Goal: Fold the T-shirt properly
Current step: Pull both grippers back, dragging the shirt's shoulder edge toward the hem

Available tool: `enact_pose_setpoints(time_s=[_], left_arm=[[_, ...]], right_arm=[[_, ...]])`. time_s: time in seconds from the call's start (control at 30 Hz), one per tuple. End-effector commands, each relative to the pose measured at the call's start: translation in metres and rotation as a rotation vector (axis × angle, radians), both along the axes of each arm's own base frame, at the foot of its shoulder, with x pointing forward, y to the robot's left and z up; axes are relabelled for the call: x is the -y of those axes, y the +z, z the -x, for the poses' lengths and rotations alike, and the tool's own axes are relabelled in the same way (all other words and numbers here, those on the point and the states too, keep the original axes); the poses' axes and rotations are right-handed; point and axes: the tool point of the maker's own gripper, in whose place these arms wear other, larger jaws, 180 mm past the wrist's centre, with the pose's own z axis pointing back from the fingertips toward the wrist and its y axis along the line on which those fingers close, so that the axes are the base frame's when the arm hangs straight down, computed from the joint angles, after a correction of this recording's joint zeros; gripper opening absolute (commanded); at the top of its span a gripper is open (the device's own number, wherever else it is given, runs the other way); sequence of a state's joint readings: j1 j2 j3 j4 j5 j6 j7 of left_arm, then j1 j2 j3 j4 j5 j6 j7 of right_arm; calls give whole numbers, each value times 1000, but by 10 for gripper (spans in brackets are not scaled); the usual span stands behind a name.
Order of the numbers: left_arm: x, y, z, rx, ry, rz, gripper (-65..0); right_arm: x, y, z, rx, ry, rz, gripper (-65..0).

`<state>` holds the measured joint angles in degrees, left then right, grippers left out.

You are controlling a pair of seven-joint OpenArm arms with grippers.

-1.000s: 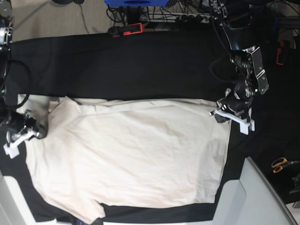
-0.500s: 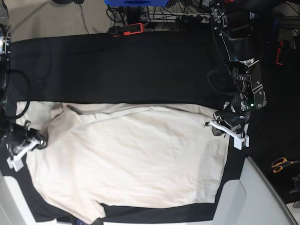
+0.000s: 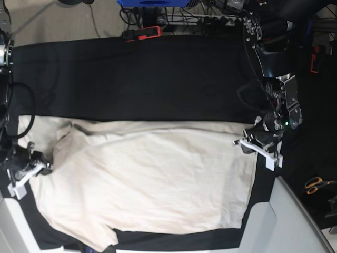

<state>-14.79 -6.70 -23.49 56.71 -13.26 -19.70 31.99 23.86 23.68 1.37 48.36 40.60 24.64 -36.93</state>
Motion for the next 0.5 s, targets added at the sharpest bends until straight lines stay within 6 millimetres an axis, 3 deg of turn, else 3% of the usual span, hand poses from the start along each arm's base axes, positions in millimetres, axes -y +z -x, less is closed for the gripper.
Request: enact_pose_setpoints(time_s=[0.0,0.47], left_arm=[[-5,19,-16,65,4,-7,-650],[-5,37,-38,93,-20,-72,-650]], right_arm=[[8,26,-19,81,-9,3,-645],[10,38,-30,143,-25,6,-647]])
